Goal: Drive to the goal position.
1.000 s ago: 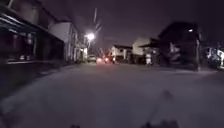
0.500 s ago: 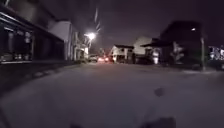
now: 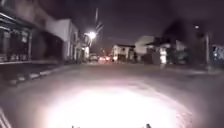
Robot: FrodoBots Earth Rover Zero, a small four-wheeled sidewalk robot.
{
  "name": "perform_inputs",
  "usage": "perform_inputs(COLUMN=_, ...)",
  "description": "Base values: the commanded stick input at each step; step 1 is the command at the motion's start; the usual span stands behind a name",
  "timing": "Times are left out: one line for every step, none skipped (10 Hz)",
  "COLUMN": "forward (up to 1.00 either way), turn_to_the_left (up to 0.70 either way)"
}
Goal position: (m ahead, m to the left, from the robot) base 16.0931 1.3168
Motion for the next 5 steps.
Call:
perform_inputs(forward=0.70, turn_to_the_left=0.00)
perform_inputs(forward=0.70, turn_to_the_left=0.00)
perform_inputs(forward=0.70, turn_to_the_left=0.00)
perform_inputs(forward=0.70, turn_to_the_left=0.00)
perform_inputs(forward=0.70, turn_to_the_left=0.00)
